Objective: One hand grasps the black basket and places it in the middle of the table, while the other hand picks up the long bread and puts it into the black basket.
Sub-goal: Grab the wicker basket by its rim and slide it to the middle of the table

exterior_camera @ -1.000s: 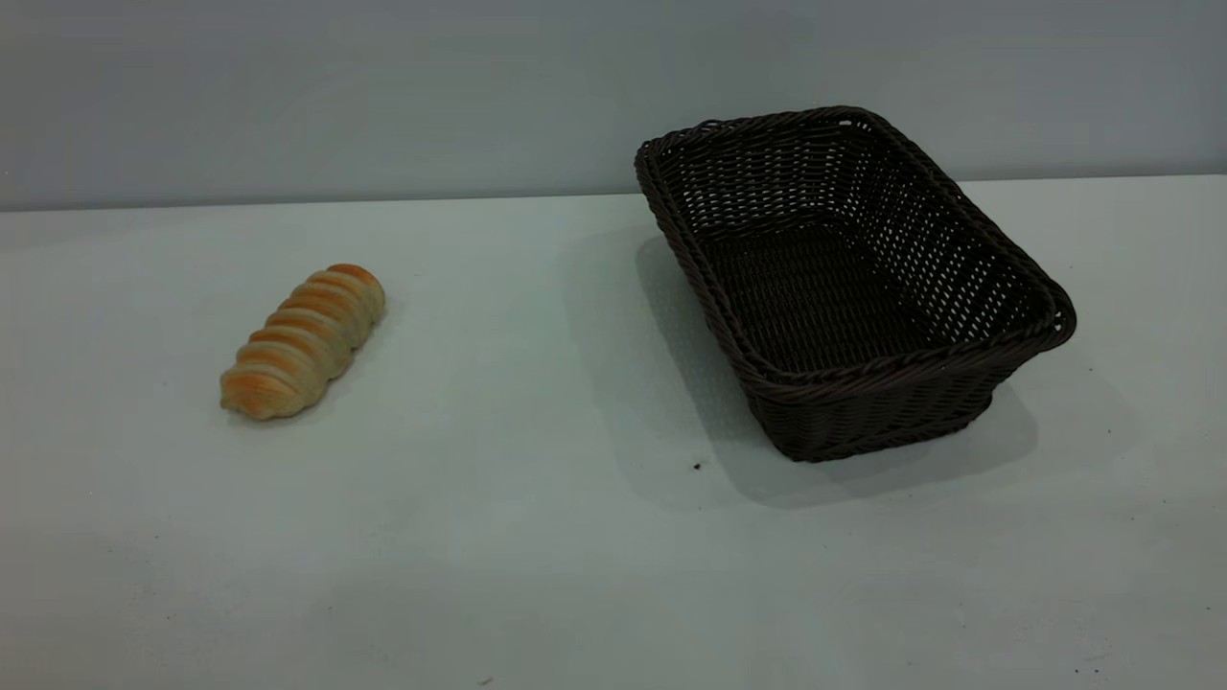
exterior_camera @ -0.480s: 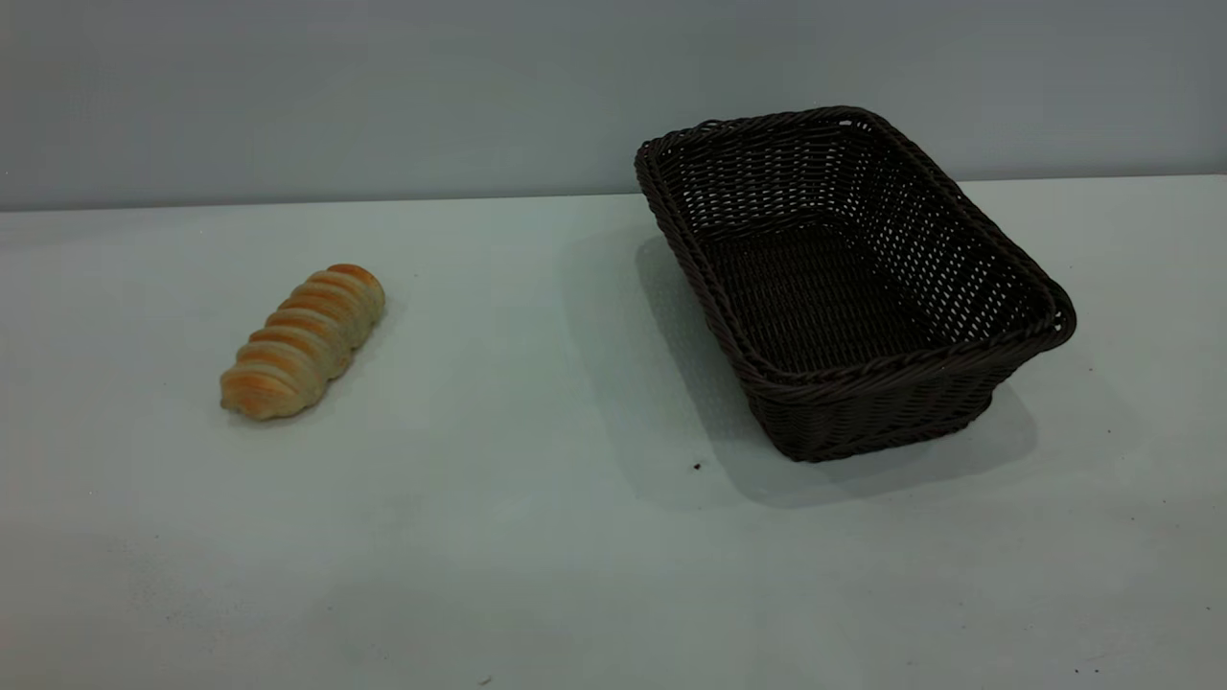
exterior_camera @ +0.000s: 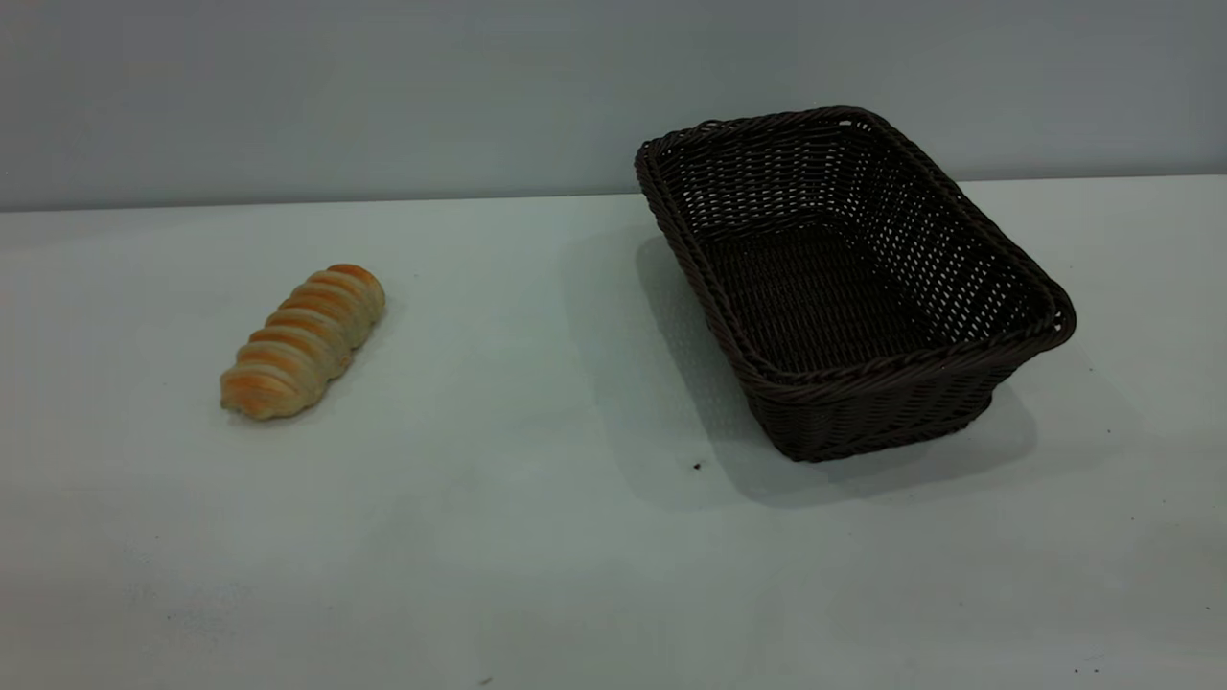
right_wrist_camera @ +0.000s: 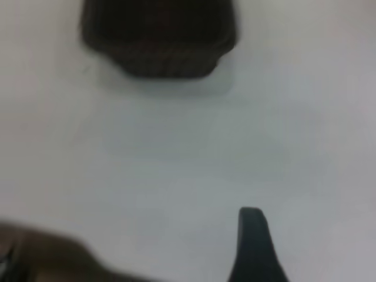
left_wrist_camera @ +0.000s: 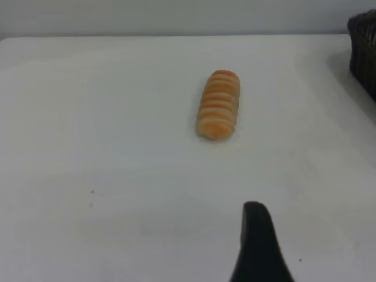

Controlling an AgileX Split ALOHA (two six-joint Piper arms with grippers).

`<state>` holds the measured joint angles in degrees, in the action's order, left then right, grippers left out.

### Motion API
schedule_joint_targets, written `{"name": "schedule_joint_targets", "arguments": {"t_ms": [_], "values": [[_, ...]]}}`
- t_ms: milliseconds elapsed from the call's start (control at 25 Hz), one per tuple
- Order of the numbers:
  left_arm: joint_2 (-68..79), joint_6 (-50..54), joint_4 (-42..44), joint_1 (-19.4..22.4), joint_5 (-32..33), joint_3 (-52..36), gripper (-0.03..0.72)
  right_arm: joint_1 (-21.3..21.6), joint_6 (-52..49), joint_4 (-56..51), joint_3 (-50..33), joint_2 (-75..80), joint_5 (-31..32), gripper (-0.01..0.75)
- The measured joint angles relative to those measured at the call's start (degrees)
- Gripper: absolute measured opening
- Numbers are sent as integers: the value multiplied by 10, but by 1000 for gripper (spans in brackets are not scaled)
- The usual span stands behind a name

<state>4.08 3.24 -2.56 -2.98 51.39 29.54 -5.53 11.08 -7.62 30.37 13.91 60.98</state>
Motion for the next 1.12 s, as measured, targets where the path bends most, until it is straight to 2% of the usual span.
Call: {"name": "schedule_joint_targets", "arguments": {"t_ms": [240, 400, 760, 840, 1040, 1120], "values": [[131, 11, 0, 0, -86, 0, 522, 0, 113, -138, 52, 213, -23, 523], [205, 11, 0, 0, -135, 2, 522, 0, 150, -196, 75, 333, -42, 523], [307, 11, 0, 0, -143, 64, 522, -2, 159, -205, 115, 567, -95, 523], [313, 11, 0, 0, -143, 64, 522, -17, 159, -204, 122, 601, -115, 523], [316, 11, 0, 0, -143, 64, 522, -97, 159, -205, 148, 693, -180, 523], [316, 11, 0, 0, -143, 64, 522, -115, 156, -210, 161, 728, -199, 523]]}}
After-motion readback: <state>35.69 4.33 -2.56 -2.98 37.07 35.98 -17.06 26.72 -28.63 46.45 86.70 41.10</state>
